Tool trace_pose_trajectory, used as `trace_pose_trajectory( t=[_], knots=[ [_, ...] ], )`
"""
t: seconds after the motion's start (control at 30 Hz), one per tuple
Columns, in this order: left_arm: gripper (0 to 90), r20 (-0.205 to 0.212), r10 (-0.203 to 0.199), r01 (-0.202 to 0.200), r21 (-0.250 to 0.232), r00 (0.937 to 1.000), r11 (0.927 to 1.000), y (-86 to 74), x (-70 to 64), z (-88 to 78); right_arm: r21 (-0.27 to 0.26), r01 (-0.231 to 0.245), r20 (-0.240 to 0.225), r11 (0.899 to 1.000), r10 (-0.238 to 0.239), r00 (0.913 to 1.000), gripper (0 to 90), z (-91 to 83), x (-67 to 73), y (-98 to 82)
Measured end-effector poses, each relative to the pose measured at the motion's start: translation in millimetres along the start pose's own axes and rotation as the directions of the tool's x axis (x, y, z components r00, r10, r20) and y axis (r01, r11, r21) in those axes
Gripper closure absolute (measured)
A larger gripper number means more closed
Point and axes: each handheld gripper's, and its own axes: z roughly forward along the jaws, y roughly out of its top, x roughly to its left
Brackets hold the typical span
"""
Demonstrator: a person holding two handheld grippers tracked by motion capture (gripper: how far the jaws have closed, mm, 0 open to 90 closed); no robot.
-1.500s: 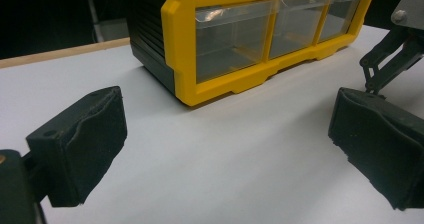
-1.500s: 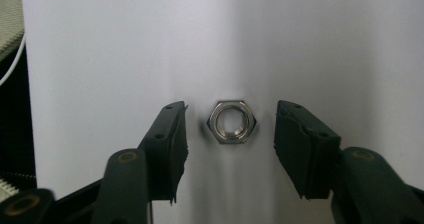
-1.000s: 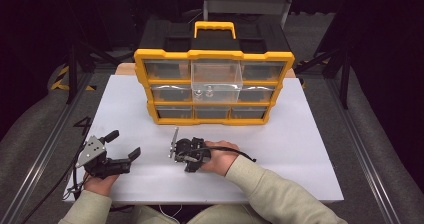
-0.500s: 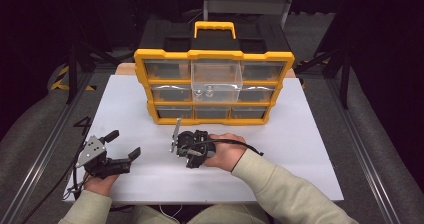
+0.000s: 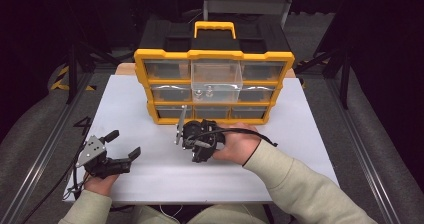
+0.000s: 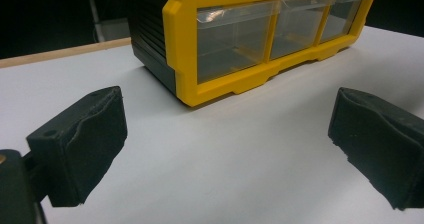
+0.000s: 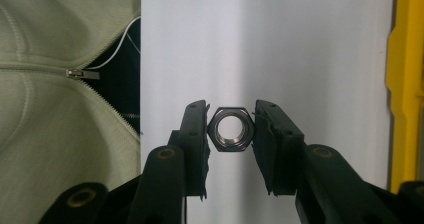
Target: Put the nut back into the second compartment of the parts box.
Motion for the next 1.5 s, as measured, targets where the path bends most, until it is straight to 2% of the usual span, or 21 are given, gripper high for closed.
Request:
trace_pose_trajectory(
  t=[0.53,0.57,0.73,0.93,1.2,1.33,1.5],
  knots=[
    [3.1,-0.004,-0.001,0.001,0.001,1.0000,1.0000,0.2,0.2,-0.8,0.001,0.012,0.045,1.000,-0.012,0.9989,67.2,-70.8,0.0,3.2],
    [3.0,-0.004,-0.001,0.001,0.001,1.0000,1.0000,0.2,0.2,-0.8,0.001,0.012,0.045,1.000,-0.012,0.9989,67.2,-70.8,0.0,3.2],
    [3.1,-0.003,0.000,0.000,-0.001,1.0000,1.0000,0.3,-0.1,-0.2,-0.013,0.004,0.056,1.000,-0.004,0.9984,67.2,-95.9,-4.7,3.1],
    [3.1,0.000,0.004,-0.004,0.003,1.0000,1.0000,0.6,0.1,-0.2,0.000,0.016,0.071,1.000,-0.016,0.9973,67.2,-119.7,-8.2,7.8],
    [3.1,-0.003,0.000,0.000,0.000,1.0000,1.0000,0.3,0.3,-0.8,0.006,-0.005,0.075,1.000,0.004,0.9972,67.2,-145.4,-18.5,11.2],
    [3.1,0.000,-0.004,0.004,0.002,1.0000,1.0000,0.0,0.2,-0.3,0.000,-0.018,0.095,1.000,0.017,0.9953,67.2,-164.9,-26.7,13.0],
    [3.1,-0.001,-0.005,0.005,0.001,1.0000,1.0000,-0.1,0.4,-0.4,0.007,-0.033,0.103,0.999,0.032,0.9942,67.2,-176.3,-35.4,13.2]
  ],
)
